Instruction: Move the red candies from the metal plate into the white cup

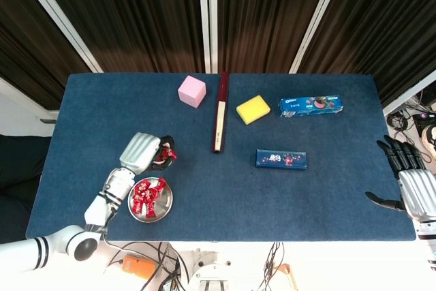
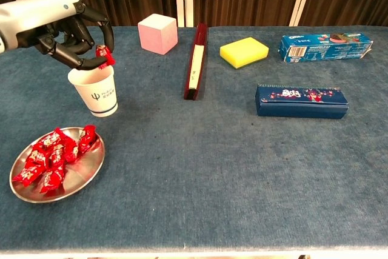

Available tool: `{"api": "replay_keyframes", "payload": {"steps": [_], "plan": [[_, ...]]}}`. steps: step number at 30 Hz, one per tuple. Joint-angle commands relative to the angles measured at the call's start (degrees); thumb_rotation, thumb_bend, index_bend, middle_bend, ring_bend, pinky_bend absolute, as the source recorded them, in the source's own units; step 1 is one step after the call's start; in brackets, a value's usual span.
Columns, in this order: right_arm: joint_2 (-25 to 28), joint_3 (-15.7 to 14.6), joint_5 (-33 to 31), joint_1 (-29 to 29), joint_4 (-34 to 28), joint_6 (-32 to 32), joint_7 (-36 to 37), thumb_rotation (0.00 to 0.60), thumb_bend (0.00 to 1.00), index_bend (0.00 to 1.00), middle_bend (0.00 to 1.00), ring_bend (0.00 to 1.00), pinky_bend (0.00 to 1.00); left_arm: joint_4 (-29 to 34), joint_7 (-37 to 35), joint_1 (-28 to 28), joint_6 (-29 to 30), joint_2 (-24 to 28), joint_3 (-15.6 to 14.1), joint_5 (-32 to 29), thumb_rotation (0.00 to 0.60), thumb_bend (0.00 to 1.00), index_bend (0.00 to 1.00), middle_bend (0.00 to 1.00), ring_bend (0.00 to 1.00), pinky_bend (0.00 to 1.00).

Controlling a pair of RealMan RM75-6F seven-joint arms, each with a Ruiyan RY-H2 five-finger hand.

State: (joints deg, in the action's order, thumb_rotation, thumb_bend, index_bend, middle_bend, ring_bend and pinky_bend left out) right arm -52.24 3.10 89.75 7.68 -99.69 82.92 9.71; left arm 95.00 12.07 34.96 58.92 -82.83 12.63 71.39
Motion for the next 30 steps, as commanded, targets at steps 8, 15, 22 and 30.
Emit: {"api": "replay_keyframes", "payload": {"steps": [8,15,22,30], "plan": [[-0.19,0.14,-0.27,0.35,0.53,-0.7,0.5,0.6,0.21,0.0,0.03,0.0,0.06,-3.59,2.08,0.8,-0.34,-0.87,0.03,-5.48,0.6,0.25,0.44,0.9,0.83,0.69],[-0.16,0.18,0.13,0.51,0.16,-0.61,0.2,0.6,0.21,0.0,0.03,0.0,0.07,-1.91,1.48,-1.28,3.61,1.09,-1.61,-2.75,0.6,0.18,0.35,0.9,0.83,0.69],[-0.08,0.13,0.4,0.25,0.0,-0.05,0.14,0.6,0.21,0.0,0.03,0.0,0.07,0.62,-2.0,-5.46,8.69,5.25,-6.71,5.98,0.6,0.18,0.35,0.9,0.83,0.69],[0.16,0.01,0.92,0.3,-0.78,0.01,-0.55,0.6,0.21,0.0,0.03,0.0,0.07,-4.36,-3.18,-7.73,11.37,6.38,-15.91,20.97,0.6,0.2,0.38,0.9,0.83,0.67]]}}
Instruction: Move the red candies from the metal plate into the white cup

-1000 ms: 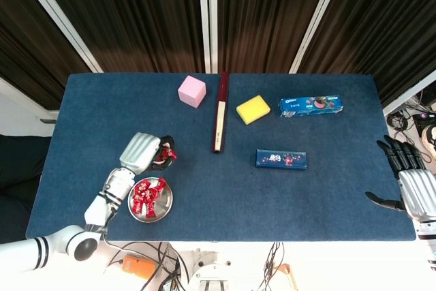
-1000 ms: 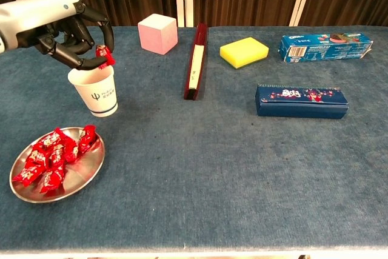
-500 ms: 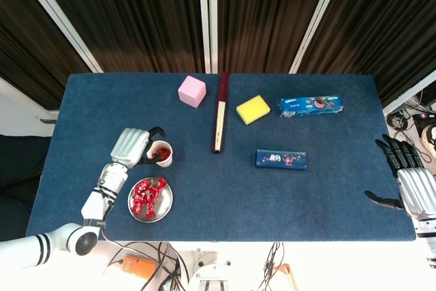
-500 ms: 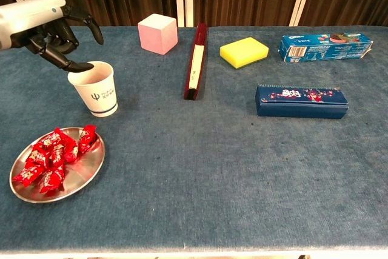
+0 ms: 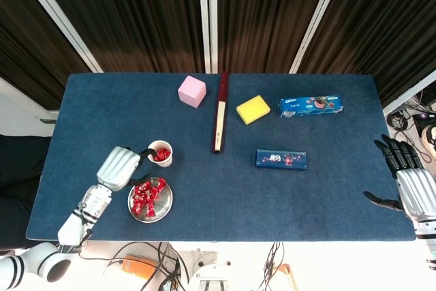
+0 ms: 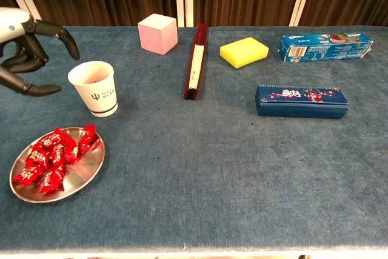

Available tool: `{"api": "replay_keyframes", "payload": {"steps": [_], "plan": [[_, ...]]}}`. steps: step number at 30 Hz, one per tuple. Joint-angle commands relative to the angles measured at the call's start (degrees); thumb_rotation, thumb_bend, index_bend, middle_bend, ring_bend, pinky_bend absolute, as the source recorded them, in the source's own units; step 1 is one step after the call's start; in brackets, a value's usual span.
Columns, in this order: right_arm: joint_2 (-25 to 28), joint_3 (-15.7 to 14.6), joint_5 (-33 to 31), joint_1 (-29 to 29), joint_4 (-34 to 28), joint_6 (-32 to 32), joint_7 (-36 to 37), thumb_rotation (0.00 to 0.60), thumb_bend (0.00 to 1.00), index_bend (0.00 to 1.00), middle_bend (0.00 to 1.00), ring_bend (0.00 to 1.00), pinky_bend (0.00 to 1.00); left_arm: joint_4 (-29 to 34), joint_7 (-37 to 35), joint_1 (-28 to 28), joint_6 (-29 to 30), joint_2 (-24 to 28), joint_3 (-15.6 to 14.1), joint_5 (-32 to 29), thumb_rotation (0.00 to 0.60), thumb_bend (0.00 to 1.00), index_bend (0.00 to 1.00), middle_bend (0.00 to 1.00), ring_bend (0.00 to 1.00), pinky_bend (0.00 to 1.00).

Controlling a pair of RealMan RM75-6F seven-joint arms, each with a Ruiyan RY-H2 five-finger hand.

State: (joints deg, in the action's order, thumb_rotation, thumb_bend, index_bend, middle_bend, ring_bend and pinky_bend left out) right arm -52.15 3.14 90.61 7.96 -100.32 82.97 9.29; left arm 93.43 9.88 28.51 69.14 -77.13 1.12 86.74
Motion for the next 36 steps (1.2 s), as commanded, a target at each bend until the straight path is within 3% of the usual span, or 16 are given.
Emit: {"api": "replay_keyframes", "payload": {"steps": [1,6,12,36], "plan": [[0.13,-0.02,0.1,0.02,-0.32,0.0,-0.25,0.6,0.21,0.0,0.03,0.0,0.07,-3.69,-1.03,-1.1,0.51,0.57,-5.25,6.74,0.6,0.21,0.38,0.9,0.83,0.67],[0.36,0.07,0.1,0.02,-1.05,0.12,-1.07,0.6,0.21,0.0,0.03,0.0,0.07,-7.67,0.2,0.04,-1.91,-0.94,-7.07,9.93,0.6,0.22,0.39,0.9,0.83,0.67],[0.48,0.01,0.07,-0.08,-1.87,0.17,-2.27,0.6,0.21,0.0,0.03,0.0,0.07,-10.53,1.07,1.06,-3.55,-2.7,-6.97,10.8,0.6,0.22,0.38,0.9,0.82,0.67],[0.3,0.01,-0.33,-0.44,-2.45,0.36,-3.16,0.6,0.21,0.0,0.03,0.0,0.07,-12.69,1.41,1.93,-7.97,-5.19,-7.39,8.8,0.6,0.25,0.44,0.9,0.83,0.67]]}}
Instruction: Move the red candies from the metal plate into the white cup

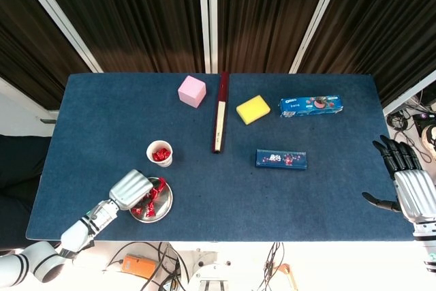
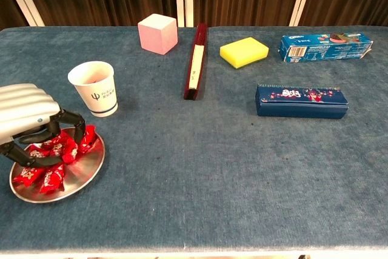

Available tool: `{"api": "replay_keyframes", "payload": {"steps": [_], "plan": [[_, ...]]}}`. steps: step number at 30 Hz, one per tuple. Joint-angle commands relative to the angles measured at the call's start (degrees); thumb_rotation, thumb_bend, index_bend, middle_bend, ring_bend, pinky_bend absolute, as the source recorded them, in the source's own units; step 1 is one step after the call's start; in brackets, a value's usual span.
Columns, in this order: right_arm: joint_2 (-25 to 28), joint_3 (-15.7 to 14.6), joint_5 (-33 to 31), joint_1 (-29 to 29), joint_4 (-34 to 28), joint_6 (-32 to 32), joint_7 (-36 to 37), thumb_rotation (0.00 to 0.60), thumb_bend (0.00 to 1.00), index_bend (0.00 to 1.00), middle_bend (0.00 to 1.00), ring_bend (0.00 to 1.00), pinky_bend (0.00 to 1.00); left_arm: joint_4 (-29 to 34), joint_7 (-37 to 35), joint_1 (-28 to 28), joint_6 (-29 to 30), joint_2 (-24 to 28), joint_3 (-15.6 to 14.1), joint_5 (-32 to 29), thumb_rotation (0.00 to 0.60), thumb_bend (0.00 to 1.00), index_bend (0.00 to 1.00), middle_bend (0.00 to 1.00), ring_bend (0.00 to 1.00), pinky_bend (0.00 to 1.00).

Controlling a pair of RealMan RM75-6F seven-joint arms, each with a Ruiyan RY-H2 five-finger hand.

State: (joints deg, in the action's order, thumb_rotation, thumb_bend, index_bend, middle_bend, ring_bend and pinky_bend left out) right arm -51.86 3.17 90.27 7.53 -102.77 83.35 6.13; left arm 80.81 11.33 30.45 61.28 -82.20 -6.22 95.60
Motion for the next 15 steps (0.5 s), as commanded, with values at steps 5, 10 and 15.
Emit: {"api": "replay_keyframes", "payload": {"steps": [5,10,15], "plan": [[0.0,-0.05,0.04,-0.12,0.12,0.1,0.15,0.6,0.21,0.0,0.03,0.0,0.07,-0.35,0.32,0.15,-1.22,-0.59,-0.31,-0.52,0.6,0.26,0.45,0.9,0.83,0.67],[-0.06,-0.06,0.02,-0.16,0.09,0.13,0.23,0.6,0.21,0.0,0.03,0.0,0.07,-0.3,0.18,0.3,-1.99,-0.86,-0.57,-0.75,0.6,0.33,0.48,0.9,0.83,0.67],[-0.03,-0.02,-0.02,-0.19,0.0,0.16,0.23,0.6,0.21,0.0,0.03,0.0,0.07,-0.15,-1.07,0.4,-2.35,-0.97,-0.66,-1.05,0.6,0.43,0.54,0.9,0.83,0.67]]}}
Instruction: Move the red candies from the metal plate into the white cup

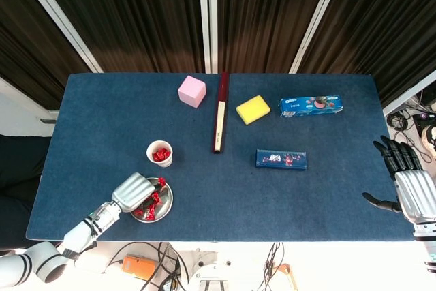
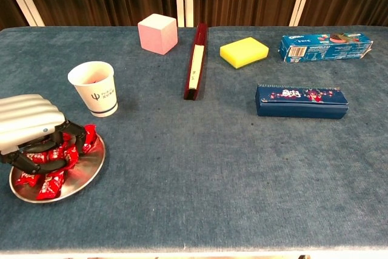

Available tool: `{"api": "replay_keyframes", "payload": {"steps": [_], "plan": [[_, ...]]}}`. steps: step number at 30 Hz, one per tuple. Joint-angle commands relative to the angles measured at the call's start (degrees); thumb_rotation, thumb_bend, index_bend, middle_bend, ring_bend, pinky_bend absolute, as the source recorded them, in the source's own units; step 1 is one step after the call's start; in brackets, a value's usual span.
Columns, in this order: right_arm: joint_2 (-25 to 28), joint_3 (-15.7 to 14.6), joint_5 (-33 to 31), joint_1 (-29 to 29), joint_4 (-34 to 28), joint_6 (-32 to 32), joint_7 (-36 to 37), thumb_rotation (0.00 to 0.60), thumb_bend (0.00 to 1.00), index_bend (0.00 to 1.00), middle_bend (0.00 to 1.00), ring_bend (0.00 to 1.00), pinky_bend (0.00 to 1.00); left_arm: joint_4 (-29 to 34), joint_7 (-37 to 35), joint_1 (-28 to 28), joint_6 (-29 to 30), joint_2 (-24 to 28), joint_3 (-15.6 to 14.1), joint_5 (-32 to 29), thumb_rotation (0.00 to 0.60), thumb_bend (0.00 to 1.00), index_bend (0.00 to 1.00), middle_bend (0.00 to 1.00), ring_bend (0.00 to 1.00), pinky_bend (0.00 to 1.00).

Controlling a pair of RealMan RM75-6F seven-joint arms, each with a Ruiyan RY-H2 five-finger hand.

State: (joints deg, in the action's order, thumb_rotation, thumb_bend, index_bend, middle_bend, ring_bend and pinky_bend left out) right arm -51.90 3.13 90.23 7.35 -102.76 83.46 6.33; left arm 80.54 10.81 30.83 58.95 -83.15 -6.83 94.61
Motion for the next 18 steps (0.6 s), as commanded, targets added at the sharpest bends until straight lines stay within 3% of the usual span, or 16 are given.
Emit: {"api": "replay_keyframes", "payload": {"steps": [1,10,18], "plan": [[-0.01,0.05,0.01,-0.05,0.01,0.16,0.09,0.6,0.21,0.0,0.03,0.0,0.07,0.33,-1.23,0.0,0.0,0.03,-0.11,-0.09,0.6,0.44,0.55,0.9,0.83,0.67],[-0.15,0.14,0.17,-0.06,0.44,0.34,0.5,0.6,0.21,0.0,0.03,0.0,0.07,4.16,-7.2,-0.35,3.85,2.1,1.35,0.2,0.6,0.47,0.57,0.91,0.83,0.67],[-0.24,0.19,0.16,-0.05,1.24,0.39,1.54,0.6,0.21,0.0,0.03,0.0,0.07,8.91,-9.35,0.59,8.15,4.29,8.7,-3.71,0.6,0.47,0.57,0.91,0.83,0.67]]}}
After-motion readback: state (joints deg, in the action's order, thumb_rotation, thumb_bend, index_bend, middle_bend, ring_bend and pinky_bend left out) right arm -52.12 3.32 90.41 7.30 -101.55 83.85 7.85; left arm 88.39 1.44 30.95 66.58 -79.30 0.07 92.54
